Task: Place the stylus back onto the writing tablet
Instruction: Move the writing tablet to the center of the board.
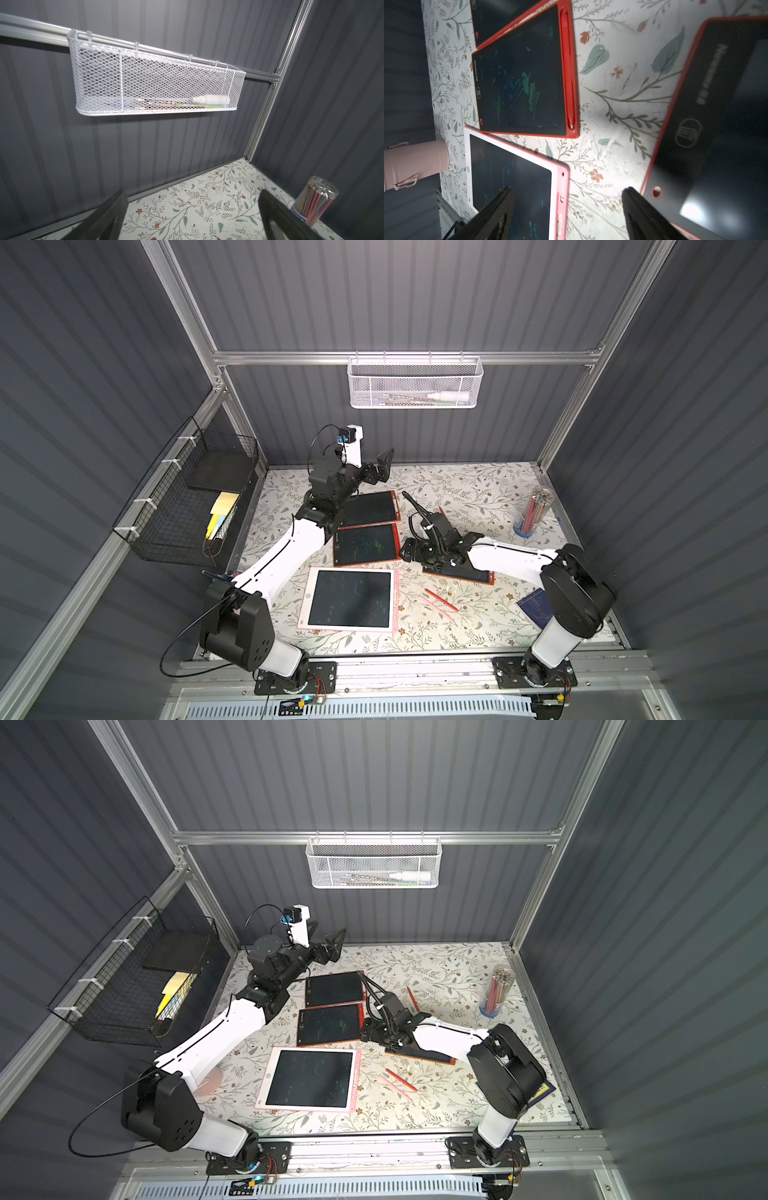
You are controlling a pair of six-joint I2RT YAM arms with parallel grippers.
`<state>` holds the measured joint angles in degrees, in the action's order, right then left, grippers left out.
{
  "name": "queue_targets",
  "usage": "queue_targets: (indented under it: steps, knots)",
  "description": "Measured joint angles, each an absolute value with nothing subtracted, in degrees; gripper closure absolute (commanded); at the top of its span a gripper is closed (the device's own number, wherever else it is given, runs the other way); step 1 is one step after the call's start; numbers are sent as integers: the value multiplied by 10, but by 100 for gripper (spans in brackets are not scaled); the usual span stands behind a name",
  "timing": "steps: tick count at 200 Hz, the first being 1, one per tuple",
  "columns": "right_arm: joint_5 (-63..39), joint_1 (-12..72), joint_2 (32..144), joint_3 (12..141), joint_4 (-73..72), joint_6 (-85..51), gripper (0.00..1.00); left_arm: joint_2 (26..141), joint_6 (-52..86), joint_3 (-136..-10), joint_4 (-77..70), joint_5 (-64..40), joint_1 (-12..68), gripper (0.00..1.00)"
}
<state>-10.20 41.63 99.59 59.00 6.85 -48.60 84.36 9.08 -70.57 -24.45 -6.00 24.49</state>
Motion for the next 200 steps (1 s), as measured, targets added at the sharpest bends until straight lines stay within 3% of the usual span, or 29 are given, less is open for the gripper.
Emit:
queue_targets:
  steps: [67,200]
  knots:
    - [-111,416,1127,683,17,-520,19,817,83,-696,-258,-45,245,1]
    - [-197,448,1263,851,-22,-538,20,803,74,-682,-253,-41,245,1]
